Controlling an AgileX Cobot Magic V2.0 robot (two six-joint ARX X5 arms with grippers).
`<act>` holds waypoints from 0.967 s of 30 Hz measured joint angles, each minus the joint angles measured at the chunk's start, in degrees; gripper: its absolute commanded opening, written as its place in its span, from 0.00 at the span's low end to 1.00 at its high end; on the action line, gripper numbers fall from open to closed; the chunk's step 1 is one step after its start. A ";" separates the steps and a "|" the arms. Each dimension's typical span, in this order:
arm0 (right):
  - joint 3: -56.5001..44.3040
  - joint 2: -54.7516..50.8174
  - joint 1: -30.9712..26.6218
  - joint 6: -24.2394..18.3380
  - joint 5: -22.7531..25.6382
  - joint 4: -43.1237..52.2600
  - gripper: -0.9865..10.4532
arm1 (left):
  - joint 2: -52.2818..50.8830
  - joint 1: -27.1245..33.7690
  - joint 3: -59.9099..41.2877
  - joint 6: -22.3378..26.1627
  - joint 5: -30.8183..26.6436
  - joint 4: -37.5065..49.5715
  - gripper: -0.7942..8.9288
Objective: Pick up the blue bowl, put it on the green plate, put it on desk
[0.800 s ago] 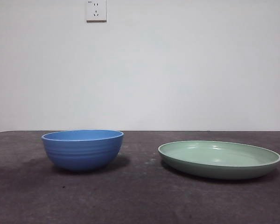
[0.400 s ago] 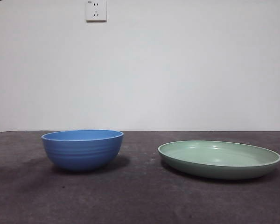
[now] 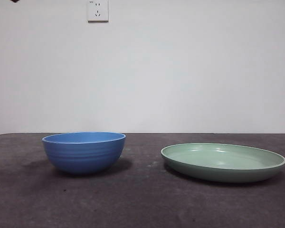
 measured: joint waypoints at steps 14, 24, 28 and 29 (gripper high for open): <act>0.02 0.00 0.00 0.02 0.02 0.02 0.44 | 23.06 -6.36 11.67 -0.83 -16.24 0.37 0.50; 0.02 0.00 0.00 0.15 0.02 0.02 0.44 | 39.04 -7.37 13.22 -0.81 -18.62 5.66 0.50; 0.02 0.00 0.00 0.15 0.00 0.04 0.44 | 43.76 -7.48 13.25 -0.81 -19.52 7.41 0.49; 0.02 0.00 0.00 0.15 0.02 0.04 0.44 | 44.65 -7.50 13.25 -0.81 -19.65 7.74 0.49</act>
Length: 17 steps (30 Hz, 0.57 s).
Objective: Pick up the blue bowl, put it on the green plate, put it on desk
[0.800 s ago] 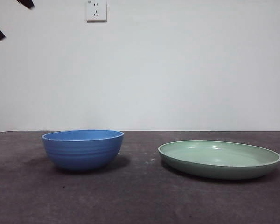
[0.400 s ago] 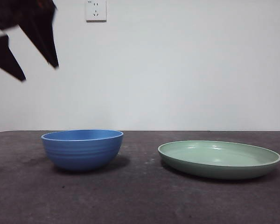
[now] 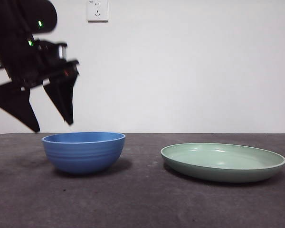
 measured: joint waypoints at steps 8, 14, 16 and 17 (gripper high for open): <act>0.00 0.00 0.00 0.00 0.26 0.00 0.44 | 5.22 -0.13 0.02 0.00 -1.27 3.30 0.42; 0.00 0.00 0.00 0.00 0.26 0.26 0.44 | 6.29 -0.28 0.02 -0.02 -1.27 3.67 0.25; 0.00 0.00 0.00 0.00 0.28 0.26 0.44 | 6.29 -0.35 0.02 -0.02 -1.27 3.72 0.20; 0.00 0.02 0.00 0.00 0.28 0.26 0.44 | 6.29 -0.37 0.02 -0.02 -1.27 3.74 0.17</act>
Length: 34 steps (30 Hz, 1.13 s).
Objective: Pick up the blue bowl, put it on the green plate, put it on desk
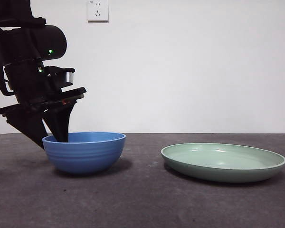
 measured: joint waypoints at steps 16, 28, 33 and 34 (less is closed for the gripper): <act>0.00 0.00 0.00 0.00 0.00 0.00 0.44 | -2.80 -1.09 3.41 -2.08 -0.07 0.11 0.09; 0.00 0.00 -0.02 0.07 0.04 0.00 0.44 | -5.92 -11.10 14.16 -4.81 0.04 -2.12 0.09; 0.00 0.00 -0.02 0.09 0.04 0.00 0.44 | -3.54 -15.10 18.71 -5.31 0.20 -1.68 0.09; 0.00 0.00 -0.02 0.20 0.04 0.00 0.44 | -2.38 -15.76 19.74 -5.57 0.20 -1.75 0.09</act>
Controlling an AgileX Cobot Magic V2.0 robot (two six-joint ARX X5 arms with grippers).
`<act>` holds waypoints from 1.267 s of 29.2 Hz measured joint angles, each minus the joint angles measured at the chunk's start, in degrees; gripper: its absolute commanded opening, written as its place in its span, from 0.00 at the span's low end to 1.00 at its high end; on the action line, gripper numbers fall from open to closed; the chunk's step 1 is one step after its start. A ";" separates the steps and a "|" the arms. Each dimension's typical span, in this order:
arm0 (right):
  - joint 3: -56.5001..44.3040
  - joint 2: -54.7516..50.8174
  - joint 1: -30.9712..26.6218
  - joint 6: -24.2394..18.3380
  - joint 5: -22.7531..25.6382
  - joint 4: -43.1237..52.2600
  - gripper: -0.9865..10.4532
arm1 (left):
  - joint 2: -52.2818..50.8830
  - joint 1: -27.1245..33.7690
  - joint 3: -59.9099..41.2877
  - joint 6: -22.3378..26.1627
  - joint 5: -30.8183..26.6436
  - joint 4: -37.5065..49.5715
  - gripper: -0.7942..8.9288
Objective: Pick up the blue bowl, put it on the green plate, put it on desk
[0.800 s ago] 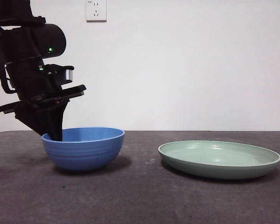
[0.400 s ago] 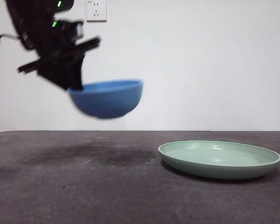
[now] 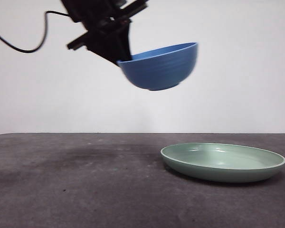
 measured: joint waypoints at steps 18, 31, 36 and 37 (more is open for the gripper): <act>0.00 -0.02 0.00 0.96 0.00 -0.11 0.44 | 22.97 -6.67 14.25 -0.31 -0.02 -0.26 0.09; 0.00 -0.02 0.00 1.36 0.00 -0.11 0.44 | 27.76 -7.34 15.10 -0.33 -0.04 0.96 0.09; 0.00 -0.02 0.00 1.33 0.00 -0.11 0.44 | 27.76 -7.61 15.10 -0.46 -0.02 0.92 0.24; 0.00 0.00 0.00 1.36 0.00 -0.11 0.44 | 27.76 -7.78 15.10 -0.46 -0.02 0.92 0.25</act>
